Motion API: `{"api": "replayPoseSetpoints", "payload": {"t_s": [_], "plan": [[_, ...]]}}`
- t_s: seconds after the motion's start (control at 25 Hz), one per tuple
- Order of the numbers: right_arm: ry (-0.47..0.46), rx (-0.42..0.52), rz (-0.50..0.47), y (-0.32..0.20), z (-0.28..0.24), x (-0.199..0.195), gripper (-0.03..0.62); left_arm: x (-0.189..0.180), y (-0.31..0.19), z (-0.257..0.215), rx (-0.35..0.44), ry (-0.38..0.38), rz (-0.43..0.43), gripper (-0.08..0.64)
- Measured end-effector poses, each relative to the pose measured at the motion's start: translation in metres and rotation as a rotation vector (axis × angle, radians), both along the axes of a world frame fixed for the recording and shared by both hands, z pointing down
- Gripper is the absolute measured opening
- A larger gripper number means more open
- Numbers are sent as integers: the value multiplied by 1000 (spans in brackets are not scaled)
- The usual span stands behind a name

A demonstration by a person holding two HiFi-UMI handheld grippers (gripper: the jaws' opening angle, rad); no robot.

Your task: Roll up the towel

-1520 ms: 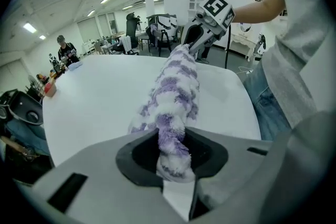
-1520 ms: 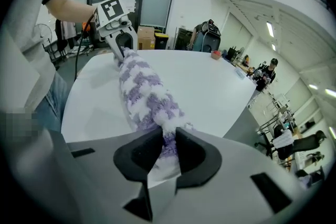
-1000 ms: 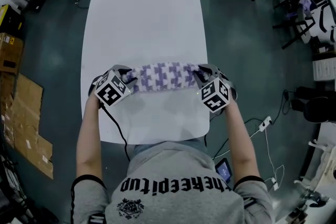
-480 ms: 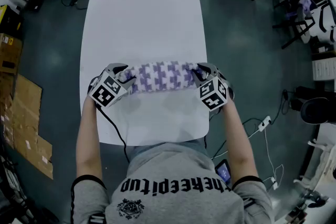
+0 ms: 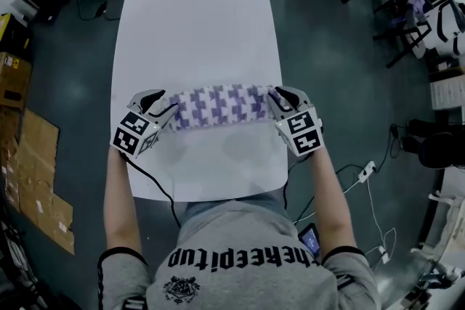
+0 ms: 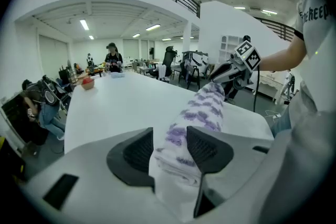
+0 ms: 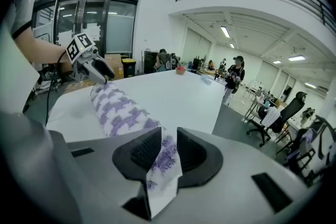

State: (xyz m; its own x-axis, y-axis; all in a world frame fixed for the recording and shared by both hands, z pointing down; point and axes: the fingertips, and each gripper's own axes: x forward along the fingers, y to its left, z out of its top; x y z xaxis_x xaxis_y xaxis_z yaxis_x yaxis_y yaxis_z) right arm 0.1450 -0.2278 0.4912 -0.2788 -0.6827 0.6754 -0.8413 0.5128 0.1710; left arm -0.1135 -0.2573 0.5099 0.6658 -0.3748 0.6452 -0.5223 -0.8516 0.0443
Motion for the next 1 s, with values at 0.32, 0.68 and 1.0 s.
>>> {"api": "replayPoseSetpoints", "payload": {"t_s": [0.32,0.68,1.0], "plan": [[-106,67,19,40,-27,-12,2,4,28,-48,152,90,-152,31],[-268,183,44,94,-91,-29,2,23,95,-132,290,228,-312,5],[-298,286,0,157,-135,-27,2,44,171,-211,454,380,-366,5]]}}
